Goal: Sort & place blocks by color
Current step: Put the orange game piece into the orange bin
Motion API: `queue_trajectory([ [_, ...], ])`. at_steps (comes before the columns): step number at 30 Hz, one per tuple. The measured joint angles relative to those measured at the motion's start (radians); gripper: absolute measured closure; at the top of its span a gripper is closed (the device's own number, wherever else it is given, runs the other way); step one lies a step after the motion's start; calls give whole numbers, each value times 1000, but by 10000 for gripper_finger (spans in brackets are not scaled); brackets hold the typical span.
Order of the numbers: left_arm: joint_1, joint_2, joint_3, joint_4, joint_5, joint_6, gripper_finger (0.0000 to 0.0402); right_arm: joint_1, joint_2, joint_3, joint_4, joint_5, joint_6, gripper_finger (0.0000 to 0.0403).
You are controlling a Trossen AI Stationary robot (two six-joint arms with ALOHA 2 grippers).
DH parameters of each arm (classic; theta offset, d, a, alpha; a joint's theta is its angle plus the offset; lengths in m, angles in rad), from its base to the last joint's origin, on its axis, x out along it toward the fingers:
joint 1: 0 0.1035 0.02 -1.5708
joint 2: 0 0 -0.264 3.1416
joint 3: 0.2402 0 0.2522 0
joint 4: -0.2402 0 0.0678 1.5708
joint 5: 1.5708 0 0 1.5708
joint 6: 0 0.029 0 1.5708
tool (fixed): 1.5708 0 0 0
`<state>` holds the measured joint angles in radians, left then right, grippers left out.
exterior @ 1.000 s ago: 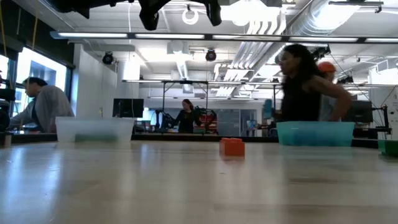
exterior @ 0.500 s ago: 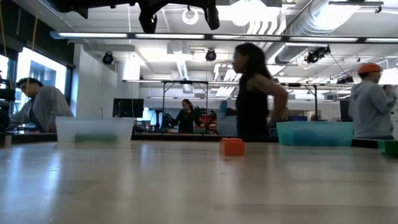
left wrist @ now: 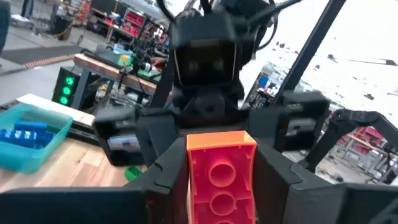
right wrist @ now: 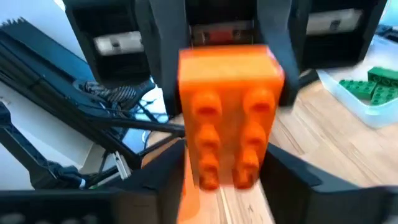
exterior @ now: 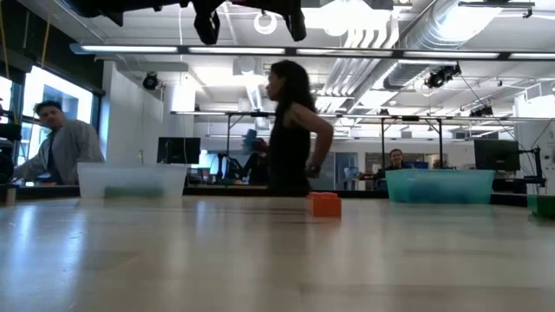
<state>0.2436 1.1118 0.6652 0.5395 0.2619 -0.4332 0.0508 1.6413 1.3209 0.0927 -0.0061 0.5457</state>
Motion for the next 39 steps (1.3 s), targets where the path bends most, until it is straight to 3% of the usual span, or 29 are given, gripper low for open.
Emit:
queue_trajectory([
  [3,0,1,0,-26,0,-1,294,1,-1,0,-2,2,0,170],
  [6,-2,1,0,-74,0,-2,294,1,-1,0,-17,3,6,149],
  [16,-41,-56,0,-239,-18,0,294,1,-1,0,-124,4,23,143],
  [21,-88,-118,0,-391,-84,0,294,0,-1,0,-169,5,23,142],
  [32,-306,-242,0,-796,-252,-168,294,-25,-1,0,-248,6,23,141],
  [39,-511,-259,0,-1088,-259,-395,294,-27,-1,0,-314,5,23,141],
])
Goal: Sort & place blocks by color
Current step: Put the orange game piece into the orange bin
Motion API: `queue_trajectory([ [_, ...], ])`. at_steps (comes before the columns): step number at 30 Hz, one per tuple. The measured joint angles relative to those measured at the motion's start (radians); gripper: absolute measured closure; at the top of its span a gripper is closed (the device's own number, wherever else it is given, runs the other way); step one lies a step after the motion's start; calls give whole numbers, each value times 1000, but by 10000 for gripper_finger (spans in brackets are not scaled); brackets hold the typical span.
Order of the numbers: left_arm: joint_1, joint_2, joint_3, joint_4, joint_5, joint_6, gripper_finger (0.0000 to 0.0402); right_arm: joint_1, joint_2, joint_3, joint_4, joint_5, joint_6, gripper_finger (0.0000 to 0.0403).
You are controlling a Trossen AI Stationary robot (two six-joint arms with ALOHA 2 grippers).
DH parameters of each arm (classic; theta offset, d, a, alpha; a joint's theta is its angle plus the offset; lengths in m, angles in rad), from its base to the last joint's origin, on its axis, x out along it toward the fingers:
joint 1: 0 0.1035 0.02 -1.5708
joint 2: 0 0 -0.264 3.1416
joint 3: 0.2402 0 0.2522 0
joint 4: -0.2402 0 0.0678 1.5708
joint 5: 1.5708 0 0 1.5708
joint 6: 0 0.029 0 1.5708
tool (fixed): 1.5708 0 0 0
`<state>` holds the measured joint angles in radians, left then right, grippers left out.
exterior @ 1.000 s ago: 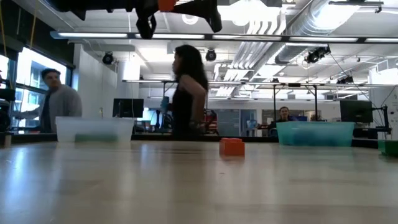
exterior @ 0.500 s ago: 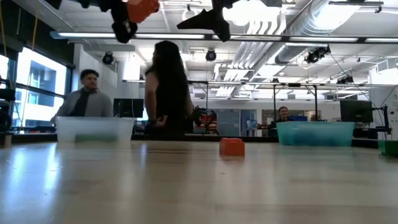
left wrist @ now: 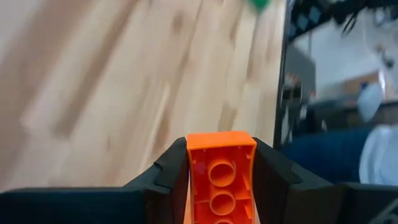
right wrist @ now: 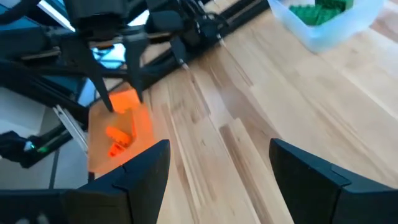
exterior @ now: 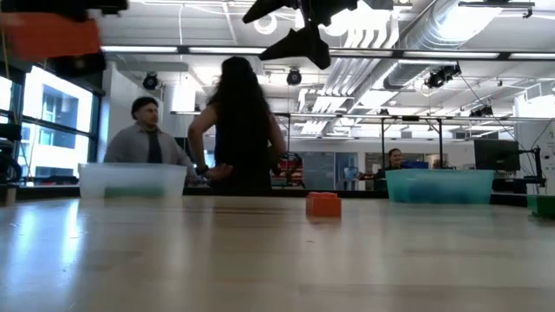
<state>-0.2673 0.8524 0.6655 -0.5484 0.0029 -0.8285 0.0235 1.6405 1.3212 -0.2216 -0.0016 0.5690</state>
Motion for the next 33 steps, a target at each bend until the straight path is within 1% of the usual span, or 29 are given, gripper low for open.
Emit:
queue_trajectory([
  [8,-251,51,0,-95,4,-204,294,-7,0,0,-41,0,-2,141],
  [13,-373,103,0,-115,4,-314,294,-21,0,0,-43,0,-9,141],
  [17,-445,157,0,-106,9,-391,294,-37,0,0,-45,-1,-9,141],
  [22,-494,248,0,-108,51,-423,294,-60,0,0,-52,-1,-9,141],
  [24,-496,275,0,-99,64,-425,292,-68,0,0,-52,-1,-10,141],
  [29,-496,331,0,-52,74,-425,268,-86,0,0,-54,-2,-20,141],
  [33,-496,359,0,-26,76,-425,264,-96,0,0,-58,-2,-20,141],
])
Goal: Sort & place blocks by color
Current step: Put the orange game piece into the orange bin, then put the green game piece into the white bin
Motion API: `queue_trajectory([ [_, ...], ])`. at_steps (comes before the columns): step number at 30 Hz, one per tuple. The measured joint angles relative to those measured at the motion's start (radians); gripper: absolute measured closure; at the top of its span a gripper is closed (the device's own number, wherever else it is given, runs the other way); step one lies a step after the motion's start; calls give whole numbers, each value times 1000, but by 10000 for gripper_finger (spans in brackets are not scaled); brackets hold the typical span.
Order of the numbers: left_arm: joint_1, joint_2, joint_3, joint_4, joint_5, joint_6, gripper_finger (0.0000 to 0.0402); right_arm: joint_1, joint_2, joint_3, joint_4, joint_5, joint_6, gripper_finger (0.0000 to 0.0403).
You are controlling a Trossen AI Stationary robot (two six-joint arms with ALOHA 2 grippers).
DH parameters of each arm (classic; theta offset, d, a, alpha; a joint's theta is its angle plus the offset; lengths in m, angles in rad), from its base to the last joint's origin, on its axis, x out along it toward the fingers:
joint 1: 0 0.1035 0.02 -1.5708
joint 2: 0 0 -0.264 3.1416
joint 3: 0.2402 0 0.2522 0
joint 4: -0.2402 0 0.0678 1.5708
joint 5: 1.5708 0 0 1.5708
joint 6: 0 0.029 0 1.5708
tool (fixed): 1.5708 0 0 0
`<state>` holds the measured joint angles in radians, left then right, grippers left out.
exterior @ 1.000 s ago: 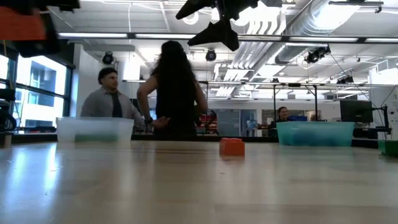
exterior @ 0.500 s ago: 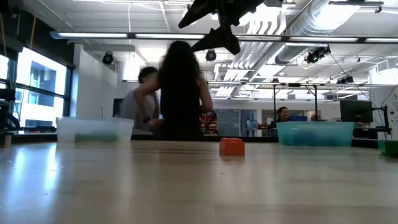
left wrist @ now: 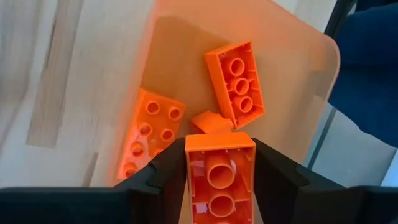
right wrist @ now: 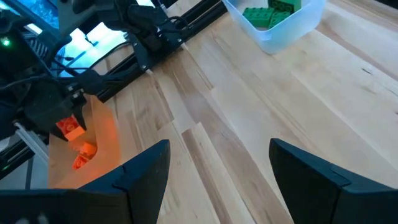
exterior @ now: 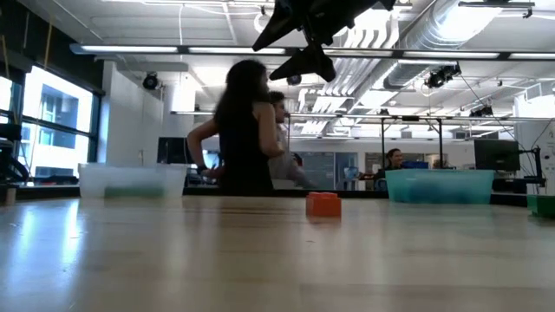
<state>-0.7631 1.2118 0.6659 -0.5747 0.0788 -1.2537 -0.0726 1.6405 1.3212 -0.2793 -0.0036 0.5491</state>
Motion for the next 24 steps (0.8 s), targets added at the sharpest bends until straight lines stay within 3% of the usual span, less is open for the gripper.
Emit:
queue_trajectory([
  [9,10,2,0,22,4,7,253,-6,0,0,-24,0,-8,141],
  [18,10,2,0,24,12,-15,184,-6,0,0,-51,-34,-24,141],
  [24,46,2,0,24,123,-38,164,-6,0,0,-74,-34,-31,141],
])
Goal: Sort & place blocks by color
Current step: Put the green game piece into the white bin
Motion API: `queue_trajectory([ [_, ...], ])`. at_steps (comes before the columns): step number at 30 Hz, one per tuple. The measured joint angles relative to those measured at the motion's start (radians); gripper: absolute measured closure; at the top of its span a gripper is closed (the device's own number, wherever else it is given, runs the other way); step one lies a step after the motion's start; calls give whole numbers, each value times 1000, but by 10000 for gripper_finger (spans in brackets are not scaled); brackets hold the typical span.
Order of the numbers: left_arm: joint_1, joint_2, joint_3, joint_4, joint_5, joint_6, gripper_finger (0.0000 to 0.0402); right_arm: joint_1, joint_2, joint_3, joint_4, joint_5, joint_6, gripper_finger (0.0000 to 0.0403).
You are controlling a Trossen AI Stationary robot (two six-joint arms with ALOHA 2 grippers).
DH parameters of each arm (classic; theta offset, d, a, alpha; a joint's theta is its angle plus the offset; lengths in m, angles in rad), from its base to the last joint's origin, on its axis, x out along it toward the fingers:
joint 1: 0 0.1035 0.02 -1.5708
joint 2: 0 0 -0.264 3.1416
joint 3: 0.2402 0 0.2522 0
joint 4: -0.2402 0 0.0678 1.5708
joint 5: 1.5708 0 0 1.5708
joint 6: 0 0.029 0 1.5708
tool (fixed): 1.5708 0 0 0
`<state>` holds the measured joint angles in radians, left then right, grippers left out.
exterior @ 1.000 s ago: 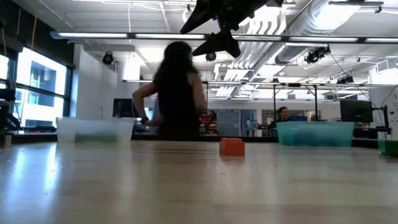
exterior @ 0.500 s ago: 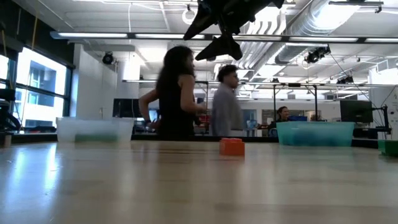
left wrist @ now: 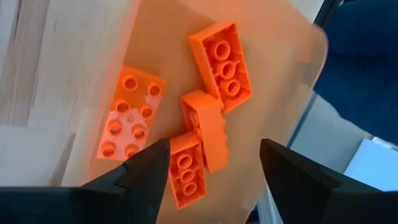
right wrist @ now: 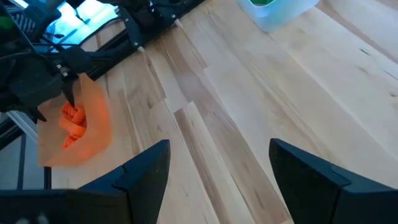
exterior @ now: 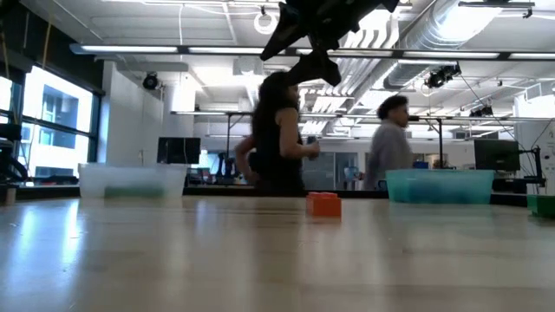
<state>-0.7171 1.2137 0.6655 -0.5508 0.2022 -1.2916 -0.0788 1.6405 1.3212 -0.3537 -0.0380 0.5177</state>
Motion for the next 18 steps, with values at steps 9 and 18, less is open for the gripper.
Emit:
queue_trajectory([
  [9,43,-87,0,14,-43,46,167,0,0,0,-17,4,54,141],
  [18,112,-266,0,-86,-284,84,167,1,0,0,-238,39,231,141],
])
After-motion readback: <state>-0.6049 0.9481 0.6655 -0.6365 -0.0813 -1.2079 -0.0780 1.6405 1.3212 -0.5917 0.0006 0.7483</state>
